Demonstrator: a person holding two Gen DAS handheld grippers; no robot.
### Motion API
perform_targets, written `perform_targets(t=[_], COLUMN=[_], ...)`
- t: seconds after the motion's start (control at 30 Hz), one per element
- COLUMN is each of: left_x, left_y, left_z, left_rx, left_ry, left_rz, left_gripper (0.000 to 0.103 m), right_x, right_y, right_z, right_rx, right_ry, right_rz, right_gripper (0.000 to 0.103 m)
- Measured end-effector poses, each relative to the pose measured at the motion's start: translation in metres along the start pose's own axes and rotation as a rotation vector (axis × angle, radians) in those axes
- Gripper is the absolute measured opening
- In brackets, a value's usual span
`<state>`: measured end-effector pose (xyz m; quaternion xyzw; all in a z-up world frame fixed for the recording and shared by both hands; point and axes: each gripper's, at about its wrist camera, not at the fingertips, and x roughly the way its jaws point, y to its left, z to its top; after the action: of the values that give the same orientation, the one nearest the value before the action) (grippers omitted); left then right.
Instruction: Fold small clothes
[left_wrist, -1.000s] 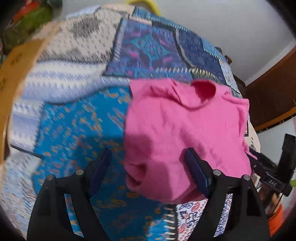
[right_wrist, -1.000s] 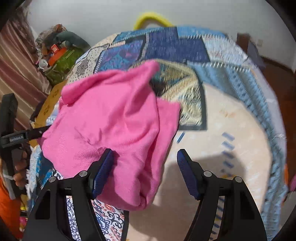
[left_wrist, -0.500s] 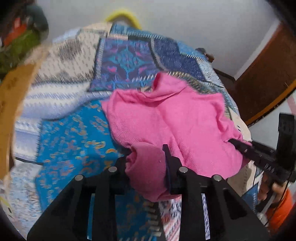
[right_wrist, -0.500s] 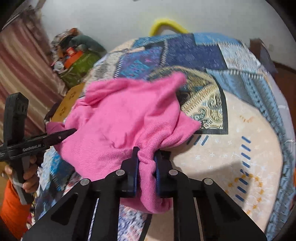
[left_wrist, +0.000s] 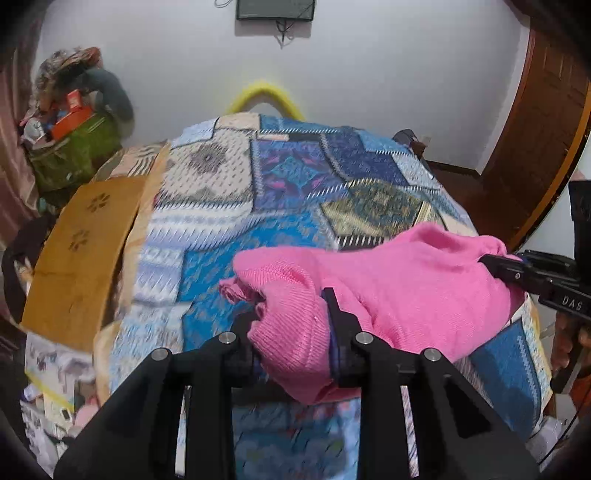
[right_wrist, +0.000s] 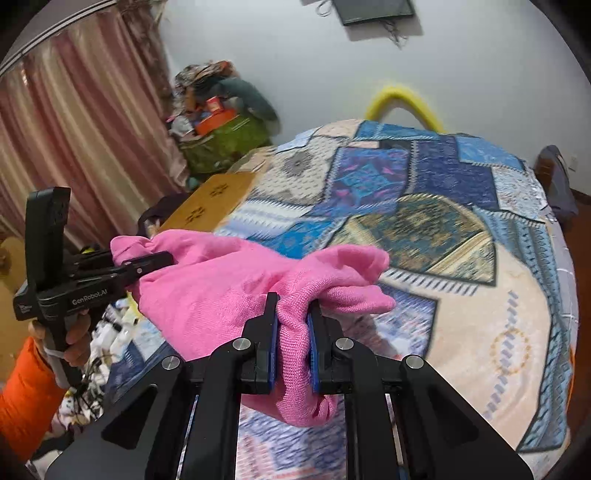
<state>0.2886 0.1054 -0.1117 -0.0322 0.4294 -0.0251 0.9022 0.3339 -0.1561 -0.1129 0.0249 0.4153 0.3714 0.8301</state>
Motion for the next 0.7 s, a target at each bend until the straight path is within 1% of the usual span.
perform_targets(t=[0.1, 0.17, 0.23, 0.3, 0.37, 0.4, 0.47, 0.5, 0.57, 0.63, 0.67, 0.7], left_x=[0.0, 0.005, 0.01, 0.016, 0.016, 0.015, 0.008, 0.004, -0.005, -0.015, -0.02, -0.024], left_y=[0.013, 0.018, 0.019, 0.017, 0.017, 0.019, 0.024, 0.026, 0.03, 0.033, 0.033, 0.032], left_z=[-0.035, -0.059, -0.083, -0.103, -0.116, -0.121, -0.125, -0.125, -0.121, -0.113, -0.108, -0.104], left_rx=[-0.025, -0.026, -0.017, 0.004, 0.011, 0.004, -0.003, -0.005, -0.004, -0.012, -0.014, -0.017], left_ry=[0.051, 0.094, 0.136, 0.172, 0.186, 0.187, 0.168, 0.164, 0.156, 0.126, 0.108, 0.091], left_rz=[-0.018, -0.029, -0.029, -0.01, 0.004, 0.019, 0.036, 0.044, 0.086, 0.124, 0.138, 0.139], left_gripper=[0.027, 0.027, 0.028, 0.032, 0.035, 0.038, 0.04, 0.041, 0.043, 0.045, 0.045, 0.046], right_x=[0.01, 0.02, 0.029, 0.032, 0.034, 0.034, 0.028, 0.023, 0.011, -0.002, -0.009, -0.013], right_y=[0.018, 0.027, 0.033, 0.035, 0.034, 0.032, 0.029, 0.029, 0.031, 0.036, 0.041, 0.045], right_z=[-0.021, -0.039, -0.057, -0.072, -0.085, -0.089, -0.093, -0.093, -0.089, -0.082, -0.078, -0.075], right_rx=[-0.017, -0.036, -0.066, -0.106, -0.12, -0.115, -0.102, -0.1, -0.105, -0.116, -0.13, -0.14], right_ry=[0.047, 0.095, 0.135, 0.156, 0.184, 0.19, 0.188, 0.182, 0.153, 0.103, 0.079, 0.056], right_rz=[0.01, 0.003, -0.022, -0.059, -0.09, -0.09, -0.11, -0.126, -0.16, -0.179, -0.176, -0.168], right_gripper=[0.012, 0.012, 0.012, 0.012, 0.014, 0.016, 0.017, 0.017, 0.02, 0.028, 0.031, 0.036])
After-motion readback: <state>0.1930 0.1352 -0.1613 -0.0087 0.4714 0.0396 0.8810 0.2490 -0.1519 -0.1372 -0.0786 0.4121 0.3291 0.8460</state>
